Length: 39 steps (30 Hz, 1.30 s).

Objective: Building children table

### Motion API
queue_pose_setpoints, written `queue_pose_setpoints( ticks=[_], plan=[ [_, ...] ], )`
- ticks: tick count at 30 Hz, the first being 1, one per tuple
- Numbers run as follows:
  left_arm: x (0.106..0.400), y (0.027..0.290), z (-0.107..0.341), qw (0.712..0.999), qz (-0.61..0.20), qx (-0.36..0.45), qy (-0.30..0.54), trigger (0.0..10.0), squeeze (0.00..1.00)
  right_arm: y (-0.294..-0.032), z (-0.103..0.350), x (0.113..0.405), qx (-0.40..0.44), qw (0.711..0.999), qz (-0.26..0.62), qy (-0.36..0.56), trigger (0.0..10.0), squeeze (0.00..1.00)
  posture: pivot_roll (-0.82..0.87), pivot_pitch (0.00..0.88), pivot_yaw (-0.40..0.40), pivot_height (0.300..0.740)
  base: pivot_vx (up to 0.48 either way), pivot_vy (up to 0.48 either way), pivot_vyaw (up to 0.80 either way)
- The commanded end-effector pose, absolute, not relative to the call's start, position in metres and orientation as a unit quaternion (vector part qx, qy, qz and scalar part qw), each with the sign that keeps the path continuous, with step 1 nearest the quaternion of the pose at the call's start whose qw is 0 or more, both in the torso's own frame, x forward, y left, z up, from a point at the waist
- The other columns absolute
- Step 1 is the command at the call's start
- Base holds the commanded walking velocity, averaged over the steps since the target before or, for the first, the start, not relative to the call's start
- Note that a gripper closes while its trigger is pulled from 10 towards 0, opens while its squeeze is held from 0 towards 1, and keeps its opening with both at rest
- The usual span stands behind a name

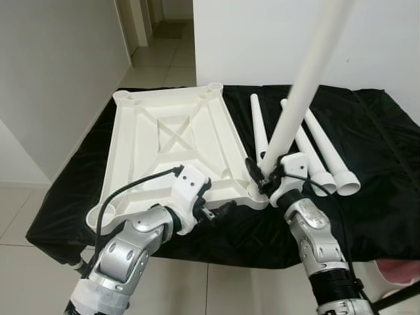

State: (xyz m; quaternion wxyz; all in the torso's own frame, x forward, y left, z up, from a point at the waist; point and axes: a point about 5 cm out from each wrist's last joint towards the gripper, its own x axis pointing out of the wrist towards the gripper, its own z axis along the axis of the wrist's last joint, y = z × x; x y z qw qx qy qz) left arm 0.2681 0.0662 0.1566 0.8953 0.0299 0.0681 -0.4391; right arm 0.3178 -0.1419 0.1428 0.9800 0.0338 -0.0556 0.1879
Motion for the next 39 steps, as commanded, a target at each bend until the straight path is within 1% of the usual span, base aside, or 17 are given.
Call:
queue_pose_setpoints(
  ticks=[1, 6, 10, 13, 15, 18, 22, 23, 24, 28, 39],
  plan=[
    [0.269, 0.067, 0.158, 0.896, -0.438, 0.032, 0.069, 10.0, 0.0, -0.138, 0.109, 0.314, 0.068, 0.979, 0.19, 0.044, 10.0, 0.0, -0.02, 0.048, 0.057, 0.74, 0.0, 0.0, 0.0],
    [0.269, 0.066, 0.158, 0.896, -0.438, 0.032, 0.069, 10.0, 0.0, -0.138, 0.109, 0.315, 0.077, 0.978, 0.186, 0.047, 10.0, 0.0, -0.02, 0.045, 0.053, 0.74, 0.0, 0.0, 0.0],
    [0.27, 0.067, 0.158, 0.897, -0.436, 0.031, 0.069, 10.0, 0.0, -0.137, 0.108, 0.315, 0.037, 0.98, 0.193, 0.038, 10.0, 0.0, -0.02, 0.045, 0.053, 0.74, 0.0, 0.0, 0.0],
    [0.27, 0.068, 0.158, 0.897, -0.435, 0.031, 0.069, 10.0, 0.0, -0.135, 0.109, 0.31, -0.029, 0.977, 0.213, 0.009, 10.0, 0.0, -0.02, 0.045, 0.053, 0.74, 0.0, 0.0, 0.0],
    [0.27, 0.068, 0.158, 0.897, -0.435, 0.031, 0.069, 10.0, 0.0, -0.135, 0.109, 0.31, -0.029, 0.977, 0.213, 0.009, 10.0, 0.0, -0.02, 0.045, 0.053, 0.74, 0.0, 0.0, 0.0],
    [0.27, 0.068, 0.158, 0.898, -0.433, 0.031, 0.069, 10.0, 0.0, -0.131, 0.107, 0.303, -0.075, 0.97, 0.233, -0.011, 10.0, 0.0, -0.02, 0.049, 0.054, 0.74, 0.0, 0.0, 0.0],
    [0.269, 0.068, 0.158, 0.898, -0.433, 0.031, 0.069, 10.0, 0.0, -0.129, 0.106, 0.299, -0.089, 0.966, 0.244, -0.018, 10.0, 0.0, -0.02, 0.049, 0.055, 0.74, 0.0, 0.0, 0.0],
    [0.269, 0.068, 0.158, 0.898, -0.433, 0.031, 0.069, 10.0, 0.0, -0.129, 0.106, 0.299, -0.089, 0.966, 0.244, -0.018, 10.0, 0.0, -0.02, 0.049, 0.055, 0.74, 0.0, 0.0, 0.0],
    [0.269, 0.068, 0.158, 0.898, -0.434, 0.031, 0.07, 10.0, 0.0, -0.131, 0.103, 0.298, -0.06, 0.97, 0.236, -0.006, 10.0, 0.0, -0.02, 0.048, 0.056, 0.74, 0.0, 0.0, 0.0],
    [0.269, 0.067, 0.158, 0.897, -0.435, 0.032, 0.07, 10.0, 0.0, -0.135, 0.101, 0.301, -0.03, 0.974, 0.223, 0.003, 10.0, 0.0, -0.03, 0.046, 0.057, 0.74, 0.0, 0.0, 0.0],
    [0.27, 0.066, 0.158, 0.896, -0.437, 0.033, 0.067, 10.0, 0.0, -0.139, 0.102, 0.308, 0.022, 0.979, 0.203, 0.026, 10.0, 0.0, -0.03, 0.037, 0.052, 0.74, 0.0, 0.0, 0.0]
  ],
)
